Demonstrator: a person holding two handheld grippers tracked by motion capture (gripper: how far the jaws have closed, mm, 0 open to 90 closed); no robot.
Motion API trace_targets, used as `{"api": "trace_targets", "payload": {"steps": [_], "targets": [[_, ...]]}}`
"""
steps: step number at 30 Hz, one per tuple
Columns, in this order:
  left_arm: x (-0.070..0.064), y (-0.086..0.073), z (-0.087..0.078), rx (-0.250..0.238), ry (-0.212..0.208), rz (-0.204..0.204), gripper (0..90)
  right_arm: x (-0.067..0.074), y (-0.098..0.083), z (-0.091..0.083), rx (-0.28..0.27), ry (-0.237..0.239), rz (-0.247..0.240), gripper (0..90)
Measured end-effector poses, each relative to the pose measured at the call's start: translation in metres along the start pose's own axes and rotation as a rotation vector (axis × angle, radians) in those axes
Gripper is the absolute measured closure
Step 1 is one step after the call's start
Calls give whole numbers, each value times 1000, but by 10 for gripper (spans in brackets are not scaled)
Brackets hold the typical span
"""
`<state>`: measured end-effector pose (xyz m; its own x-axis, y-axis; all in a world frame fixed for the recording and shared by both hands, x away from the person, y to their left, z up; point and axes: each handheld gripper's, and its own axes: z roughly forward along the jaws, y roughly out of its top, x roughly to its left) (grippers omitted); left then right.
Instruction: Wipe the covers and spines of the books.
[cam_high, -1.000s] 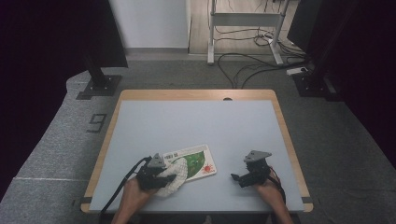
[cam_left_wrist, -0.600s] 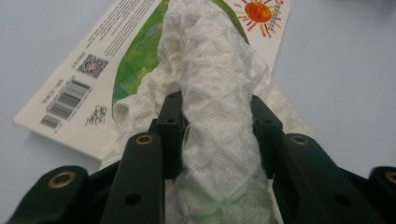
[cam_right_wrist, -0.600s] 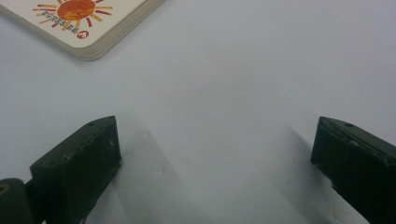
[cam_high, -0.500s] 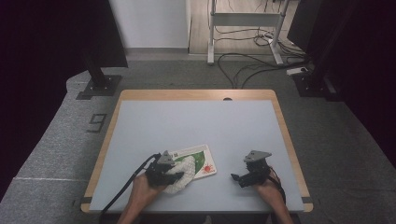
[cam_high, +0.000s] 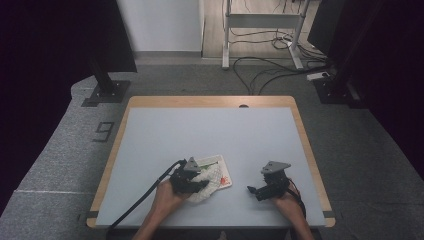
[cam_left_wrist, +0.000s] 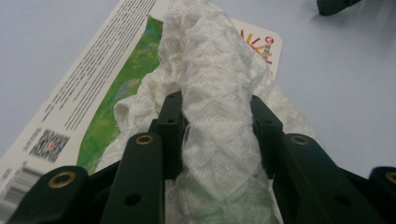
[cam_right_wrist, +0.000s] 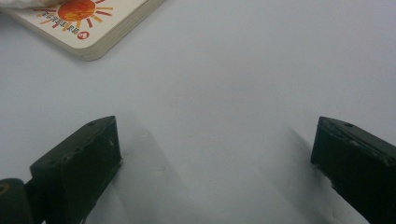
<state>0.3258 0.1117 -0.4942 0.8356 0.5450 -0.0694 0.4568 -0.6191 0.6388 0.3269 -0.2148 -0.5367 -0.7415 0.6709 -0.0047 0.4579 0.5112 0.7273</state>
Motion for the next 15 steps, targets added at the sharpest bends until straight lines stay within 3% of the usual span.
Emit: {"api": "trace_targets", "payload": {"steps": [15], "targets": [[-9, 28, 26, 5, -16, 37, 640, 0, 0, 0, 1, 1, 1, 7]]}}
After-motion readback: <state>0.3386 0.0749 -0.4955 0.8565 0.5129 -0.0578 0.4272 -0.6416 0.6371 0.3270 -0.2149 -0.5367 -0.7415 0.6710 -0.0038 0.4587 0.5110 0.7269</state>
